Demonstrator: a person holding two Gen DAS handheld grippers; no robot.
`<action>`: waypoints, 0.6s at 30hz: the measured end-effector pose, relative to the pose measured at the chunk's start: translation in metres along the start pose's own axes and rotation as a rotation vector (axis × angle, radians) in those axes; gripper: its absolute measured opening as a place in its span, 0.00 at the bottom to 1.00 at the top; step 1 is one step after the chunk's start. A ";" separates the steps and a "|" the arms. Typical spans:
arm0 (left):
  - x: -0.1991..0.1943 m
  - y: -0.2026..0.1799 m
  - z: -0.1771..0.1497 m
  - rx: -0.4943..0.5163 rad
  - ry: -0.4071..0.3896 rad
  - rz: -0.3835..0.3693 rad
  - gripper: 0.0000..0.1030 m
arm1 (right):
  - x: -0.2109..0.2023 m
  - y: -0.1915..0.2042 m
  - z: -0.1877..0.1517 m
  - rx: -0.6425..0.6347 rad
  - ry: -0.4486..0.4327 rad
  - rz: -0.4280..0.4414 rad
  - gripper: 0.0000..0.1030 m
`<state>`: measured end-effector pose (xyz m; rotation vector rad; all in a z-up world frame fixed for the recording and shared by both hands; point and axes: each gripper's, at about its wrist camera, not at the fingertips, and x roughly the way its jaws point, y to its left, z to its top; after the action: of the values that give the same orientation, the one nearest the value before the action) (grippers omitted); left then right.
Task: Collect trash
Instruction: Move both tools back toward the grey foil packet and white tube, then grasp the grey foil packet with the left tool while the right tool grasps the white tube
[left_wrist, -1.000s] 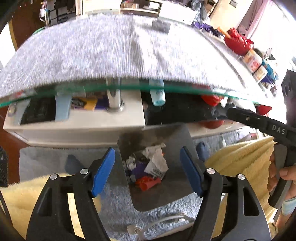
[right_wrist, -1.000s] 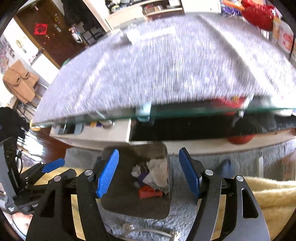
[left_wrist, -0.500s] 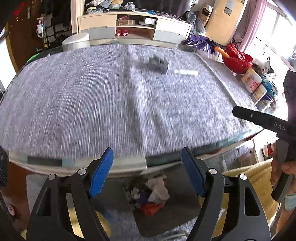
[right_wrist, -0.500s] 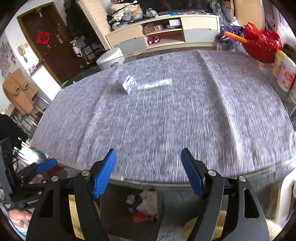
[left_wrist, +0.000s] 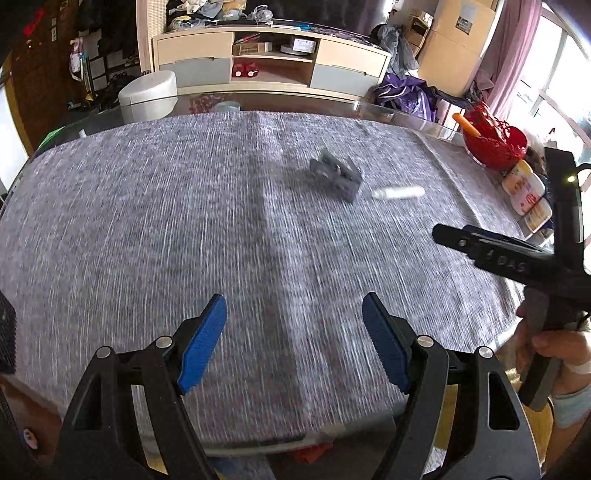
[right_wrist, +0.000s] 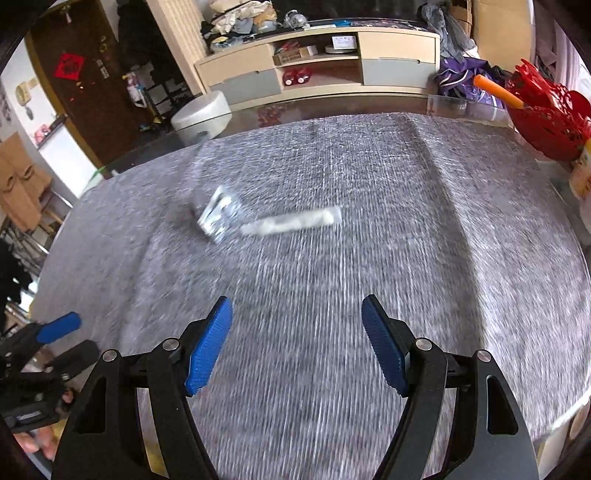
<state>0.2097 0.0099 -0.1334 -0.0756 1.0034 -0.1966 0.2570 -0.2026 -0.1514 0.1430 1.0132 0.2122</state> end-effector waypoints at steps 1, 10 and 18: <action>0.004 0.001 0.006 0.005 0.000 0.003 0.70 | 0.006 0.000 0.003 -0.003 0.003 -0.003 0.72; 0.026 0.007 0.035 0.007 0.009 0.002 0.70 | 0.038 0.012 0.023 -0.029 -0.002 -0.014 0.82; 0.038 0.005 0.053 0.011 0.009 -0.006 0.70 | 0.049 0.024 0.031 -0.101 -0.031 -0.070 0.83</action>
<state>0.2747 0.0063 -0.1373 -0.0677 1.0106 -0.2083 0.3055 -0.1684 -0.1708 0.0190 0.9731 0.1965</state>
